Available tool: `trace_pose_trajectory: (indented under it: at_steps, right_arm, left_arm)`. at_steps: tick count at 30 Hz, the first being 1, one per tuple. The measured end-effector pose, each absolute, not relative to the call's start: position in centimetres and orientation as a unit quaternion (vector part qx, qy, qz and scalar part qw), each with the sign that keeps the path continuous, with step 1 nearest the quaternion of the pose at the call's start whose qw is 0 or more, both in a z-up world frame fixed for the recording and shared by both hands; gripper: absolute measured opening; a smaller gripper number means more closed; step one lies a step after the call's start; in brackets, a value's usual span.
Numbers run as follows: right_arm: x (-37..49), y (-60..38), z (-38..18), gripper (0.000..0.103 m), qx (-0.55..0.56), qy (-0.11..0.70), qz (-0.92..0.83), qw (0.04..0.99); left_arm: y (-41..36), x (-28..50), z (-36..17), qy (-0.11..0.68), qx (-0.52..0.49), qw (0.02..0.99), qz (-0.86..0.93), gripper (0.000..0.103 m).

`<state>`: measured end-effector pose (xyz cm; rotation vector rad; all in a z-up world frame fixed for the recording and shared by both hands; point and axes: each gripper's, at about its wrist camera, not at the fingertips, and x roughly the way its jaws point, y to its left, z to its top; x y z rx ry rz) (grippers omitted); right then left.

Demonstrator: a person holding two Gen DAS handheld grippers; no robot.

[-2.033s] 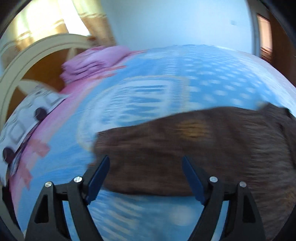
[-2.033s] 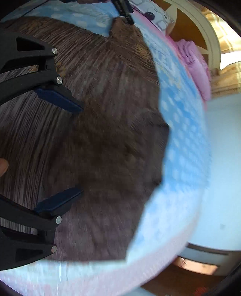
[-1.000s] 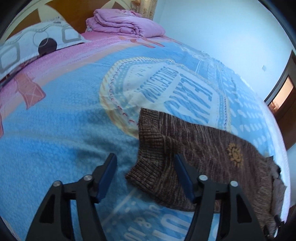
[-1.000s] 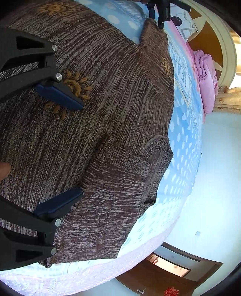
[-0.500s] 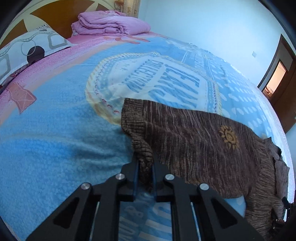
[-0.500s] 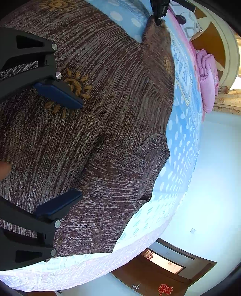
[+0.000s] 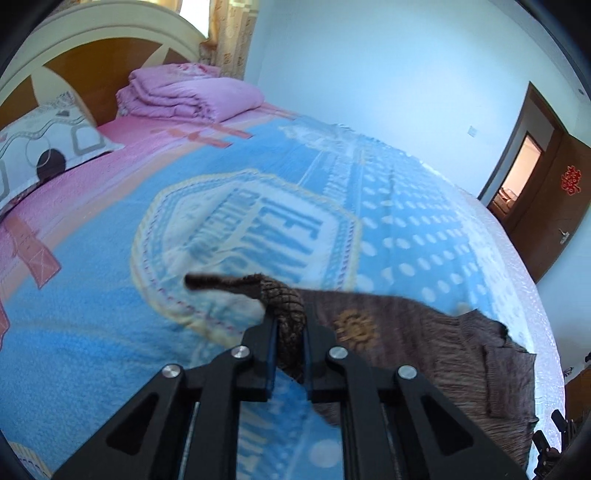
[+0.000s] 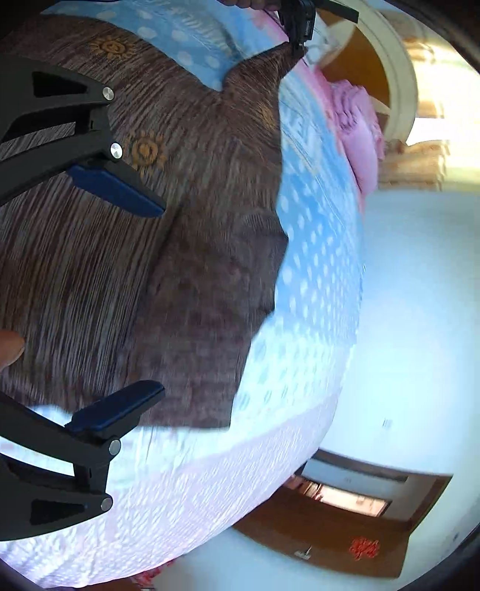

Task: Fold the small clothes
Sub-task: 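Grasp the other sleeve cuff with the left tool, then fold the held sleeve across the sweater body with the left tool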

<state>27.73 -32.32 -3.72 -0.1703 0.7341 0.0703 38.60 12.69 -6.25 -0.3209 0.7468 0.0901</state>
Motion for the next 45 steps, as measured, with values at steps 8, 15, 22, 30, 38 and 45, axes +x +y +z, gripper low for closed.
trace_pose_trajectory:
  at_steps: [8, 15, 22, 30, 38, 45]
  right_arm:
    - [25.2, -36.5, -4.3, 0.09, -0.061, 0.367, 0.01, 0.928]
    - [23.1, -37.7, -5.1, 0.09, -0.052, 0.372, 0.012, 0.927]
    - [22.4, -37.9, -6.3, 0.09, -0.035, 0.375, 0.018, 0.926]
    - [22.1, -38.6, -7.8, 0.09, -0.019, 0.382, 0.015, 0.924]
    - [21.7, -39.6, -7.9, 0.09, -0.005, 0.361, 0.0, 0.933]
    - [23.6, -35.8, -5.7, 0.09, -0.025, 0.375, 0.029, 0.926]
  left_arm:
    - [6.1, 39.4, -3.2, 0.349, -0.146, 0.926, -0.008, 0.012]
    - [-1.6, 39.8, -1.4, 0.338, -0.122, 0.931, -0.061, 0.012]
    - [-10.2, 39.2, -2.9, 0.349, -0.076, 0.928, -0.104, 0.012]
    - [-18.3, 38.2, -9.0, 0.379, 0.012, 0.92, -0.103, 0.02]
    - [-17.6, 33.1, -8.7, 0.336, 0.086, 0.929, -0.129, 0.054]
    - [-6.7, 37.2, -10.7, 0.33, 0.162, 0.928, 0.066, 0.072]
